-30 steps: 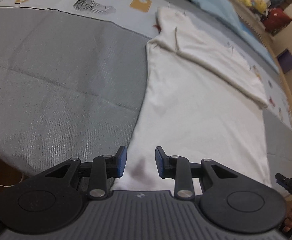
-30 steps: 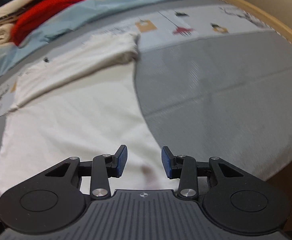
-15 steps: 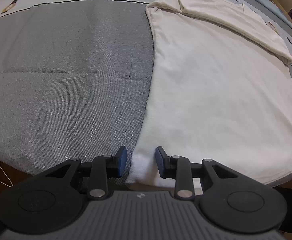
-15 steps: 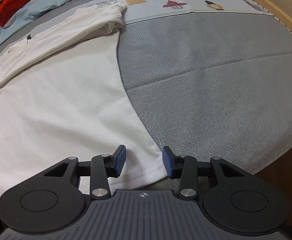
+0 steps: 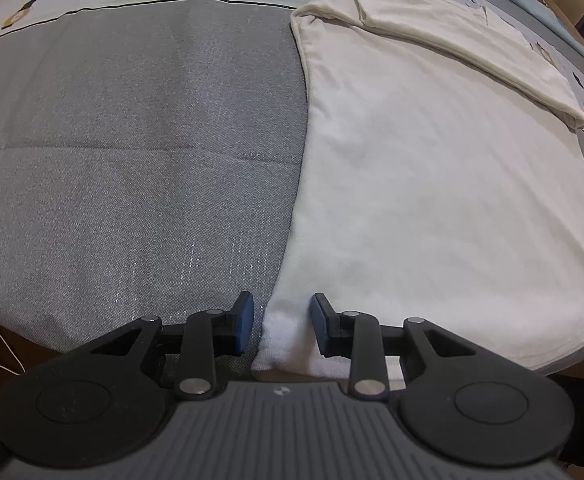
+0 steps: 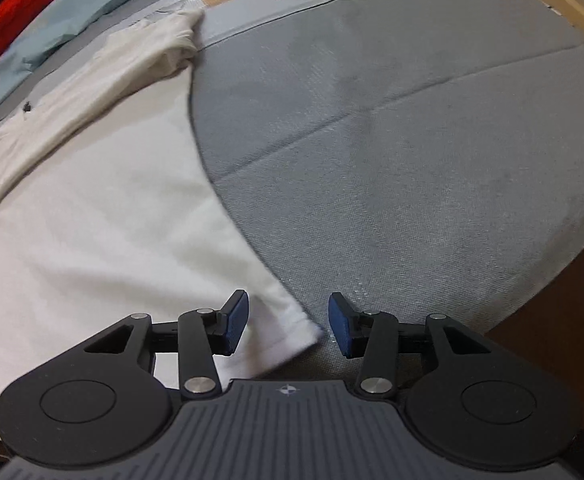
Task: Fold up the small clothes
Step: 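Move both grippers to the shirt hem edge, then pinch the hem with the left gripper while the right gripper pinches beside it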
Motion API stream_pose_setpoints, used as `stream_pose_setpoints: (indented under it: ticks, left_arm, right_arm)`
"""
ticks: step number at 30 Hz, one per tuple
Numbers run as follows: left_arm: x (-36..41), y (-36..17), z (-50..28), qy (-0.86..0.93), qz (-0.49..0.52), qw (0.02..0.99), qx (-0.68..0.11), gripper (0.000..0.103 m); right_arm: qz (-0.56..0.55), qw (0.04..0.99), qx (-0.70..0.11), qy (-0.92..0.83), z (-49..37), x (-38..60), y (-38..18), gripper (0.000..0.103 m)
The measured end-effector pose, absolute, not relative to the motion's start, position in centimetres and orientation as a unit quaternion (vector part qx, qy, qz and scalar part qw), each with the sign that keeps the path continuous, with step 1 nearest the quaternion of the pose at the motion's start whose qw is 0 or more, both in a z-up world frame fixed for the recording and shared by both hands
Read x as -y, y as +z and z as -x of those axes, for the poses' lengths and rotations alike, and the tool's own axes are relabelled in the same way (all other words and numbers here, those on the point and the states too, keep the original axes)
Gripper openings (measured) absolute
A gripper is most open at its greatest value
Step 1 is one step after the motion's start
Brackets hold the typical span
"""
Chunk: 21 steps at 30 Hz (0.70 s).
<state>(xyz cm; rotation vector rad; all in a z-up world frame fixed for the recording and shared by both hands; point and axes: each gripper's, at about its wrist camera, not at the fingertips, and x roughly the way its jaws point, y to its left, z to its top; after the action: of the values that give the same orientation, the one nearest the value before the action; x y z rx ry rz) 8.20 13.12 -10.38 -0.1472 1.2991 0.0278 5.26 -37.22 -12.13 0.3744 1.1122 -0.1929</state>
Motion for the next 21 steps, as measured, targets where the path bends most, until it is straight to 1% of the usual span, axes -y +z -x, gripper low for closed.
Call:
stream_pose_setpoints:
  ticks: [4,6,10,13,15,17,18,19,20,21]
  left_arm:
    - [-13.0,-10.5,-8.2,0.008,0.068,0.794,-0.605,0.032]
    - [-12.9,-10.5,-8.3,0.006,0.069,0.793,-0.605,0.029]
    - [-13.1,-10.5,-8.3,0.008,0.071,0.793,-0.605,0.029]
    - [-12.9,-10.6,-8.4,0.007,0.065,0.793,-0.606,0.029]
    - [-12.5,-10.7,-8.4,0.004,0.055,0.794,-0.606,0.029]
    - [-12.3,-10.7,-8.3,0.002,0.048,0.795,-0.605,0.028]
    - [-12.2,-10.8,-8.3,0.001,0.047,0.795,-0.605,0.025]
    - [-12.1,-10.8,-8.3,-0.001,0.046,0.795,-0.605,0.022]
    - [-12.1,-10.7,-8.3,-0.005,0.044,0.796,-0.604,0.013]
    - [-12.0,-10.7,-8.2,-0.010,0.044,0.796,-0.604,0.006]
  right_arm:
    - [-0.152,0.830,-0.532,-0.065,-5.4,36.1,-12.3,0.048]
    - [-0.129,0.833,-0.534,-0.057,-5.4,35.5,-12.3,0.048]
    - [-0.134,0.833,-0.533,-0.059,-5.3,35.8,-12.3,0.045]
    - [-0.137,0.834,-0.531,-0.062,-5.3,35.9,-12.3,0.045]
    - [-0.120,0.836,-0.533,-0.058,-5.4,35.4,-12.4,0.047]
    - [-0.101,0.838,-0.533,-0.053,-5.4,34.8,-12.5,0.047]
    - [-0.097,0.839,-0.533,-0.053,-5.4,34.7,-12.5,0.043]
    - [-0.097,0.840,-0.532,-0.051,-5.5,34.7,-12.4,0.033]
    - [-0.100,0.840,-0.531,-0.050,-5.5,34.8,-12.4,0.026]
    - [-0.105,0.840,-0.529,-0.049,-5.5,34.9,-12.3,0.008]
